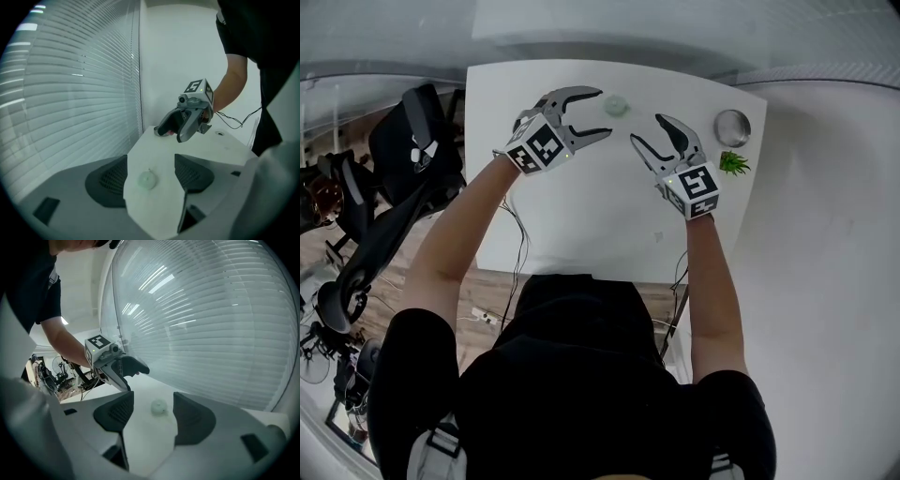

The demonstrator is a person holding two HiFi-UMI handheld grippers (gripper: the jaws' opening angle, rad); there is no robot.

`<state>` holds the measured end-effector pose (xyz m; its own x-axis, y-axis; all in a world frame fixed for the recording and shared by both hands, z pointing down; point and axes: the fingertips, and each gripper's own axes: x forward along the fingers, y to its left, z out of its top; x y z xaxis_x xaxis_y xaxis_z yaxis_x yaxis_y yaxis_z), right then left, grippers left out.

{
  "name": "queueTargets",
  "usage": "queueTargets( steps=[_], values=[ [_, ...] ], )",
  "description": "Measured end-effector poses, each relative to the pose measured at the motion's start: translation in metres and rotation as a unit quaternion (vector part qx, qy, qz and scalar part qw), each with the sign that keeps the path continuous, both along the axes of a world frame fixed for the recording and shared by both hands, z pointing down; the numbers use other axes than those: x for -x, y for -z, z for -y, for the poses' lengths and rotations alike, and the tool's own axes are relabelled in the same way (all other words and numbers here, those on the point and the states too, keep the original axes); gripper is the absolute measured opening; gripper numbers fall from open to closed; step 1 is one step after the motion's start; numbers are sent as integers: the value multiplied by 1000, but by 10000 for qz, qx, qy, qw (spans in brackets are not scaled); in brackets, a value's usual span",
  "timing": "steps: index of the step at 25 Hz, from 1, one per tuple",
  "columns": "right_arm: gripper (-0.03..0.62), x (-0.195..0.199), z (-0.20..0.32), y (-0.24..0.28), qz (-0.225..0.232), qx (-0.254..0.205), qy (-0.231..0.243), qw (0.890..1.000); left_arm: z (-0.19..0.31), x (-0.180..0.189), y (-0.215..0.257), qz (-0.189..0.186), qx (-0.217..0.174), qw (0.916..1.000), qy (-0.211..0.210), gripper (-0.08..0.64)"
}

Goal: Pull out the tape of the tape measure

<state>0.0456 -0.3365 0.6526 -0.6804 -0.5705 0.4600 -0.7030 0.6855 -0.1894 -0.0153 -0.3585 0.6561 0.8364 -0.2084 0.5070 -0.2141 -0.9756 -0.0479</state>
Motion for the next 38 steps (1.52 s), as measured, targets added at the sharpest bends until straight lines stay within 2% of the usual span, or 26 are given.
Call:
queueTargets(
  steps=[7, 22, 32, 38],
  values=[
    [250, -5, 6, -28, -64, 167, -36, 9998, 15, -22, -37, 205, 225, 9992, -255, 324],
    [245, -6, 21, -59, -53, 375, -119, 9992, 19, -28, -94, 821, 417, 9931, -724, 310],
    [241, -4, 23, -62, 3, 448, -137, 9989, 22, -29, -103, 1161, 507, 9880, -885, 261],
    [238, -4, 21, -58, 36, 438, -137, 9989, 18, -29, -104, 1222, 514, 9864, -968, 229]
  ],
)
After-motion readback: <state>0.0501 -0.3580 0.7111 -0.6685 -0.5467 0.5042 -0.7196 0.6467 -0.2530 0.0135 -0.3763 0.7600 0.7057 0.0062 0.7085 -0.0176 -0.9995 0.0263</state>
